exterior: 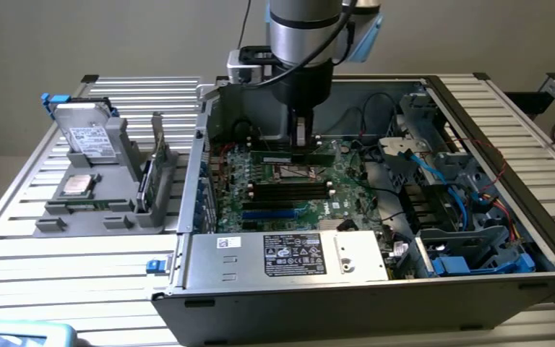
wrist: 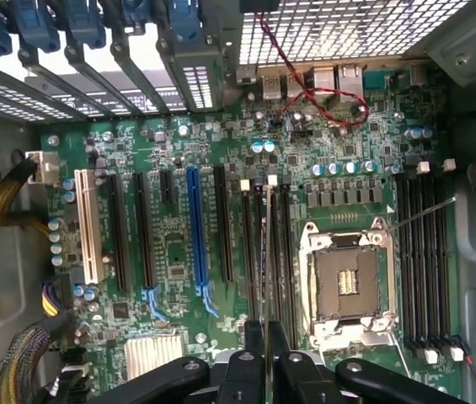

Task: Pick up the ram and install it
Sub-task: 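Insert the ram into the slot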

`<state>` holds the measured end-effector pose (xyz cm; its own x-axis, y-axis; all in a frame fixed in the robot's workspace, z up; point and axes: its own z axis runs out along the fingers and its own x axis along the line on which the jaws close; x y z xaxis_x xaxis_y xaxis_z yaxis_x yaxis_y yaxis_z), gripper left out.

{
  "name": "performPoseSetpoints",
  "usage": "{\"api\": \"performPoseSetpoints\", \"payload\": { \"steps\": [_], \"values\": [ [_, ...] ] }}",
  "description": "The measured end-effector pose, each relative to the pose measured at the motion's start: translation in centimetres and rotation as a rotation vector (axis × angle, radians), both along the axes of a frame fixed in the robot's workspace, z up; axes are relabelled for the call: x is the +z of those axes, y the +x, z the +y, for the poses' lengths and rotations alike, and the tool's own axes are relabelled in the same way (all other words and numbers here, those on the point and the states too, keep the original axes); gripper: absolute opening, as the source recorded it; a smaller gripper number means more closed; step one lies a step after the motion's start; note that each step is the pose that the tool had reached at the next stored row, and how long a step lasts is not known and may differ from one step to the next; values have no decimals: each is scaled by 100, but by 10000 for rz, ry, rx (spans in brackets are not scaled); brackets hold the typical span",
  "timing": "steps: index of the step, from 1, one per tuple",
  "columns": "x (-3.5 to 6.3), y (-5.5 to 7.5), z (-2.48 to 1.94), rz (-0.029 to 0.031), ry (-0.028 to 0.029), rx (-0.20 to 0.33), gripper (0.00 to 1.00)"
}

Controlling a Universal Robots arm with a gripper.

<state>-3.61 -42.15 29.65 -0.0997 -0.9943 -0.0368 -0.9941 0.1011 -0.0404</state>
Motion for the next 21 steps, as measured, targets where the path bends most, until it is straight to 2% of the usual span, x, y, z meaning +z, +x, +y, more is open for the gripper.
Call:
{"api": "performPoseSetpoints", "payload": {
  "steps": [4, 8, 13, 15, 21],
  "values": [
    [-66, 0, -1, -1, 0, -56, 14],
    [-74, 1, -1, -2, -3, -56, 14],
    [-162, 0, -1, -7, -4, 109, 14],
    [-197, 0, -1, -6, -5, 292, 14],
    [-296, 0, -1, -7, -4, 1331, 14]
  ]
}}
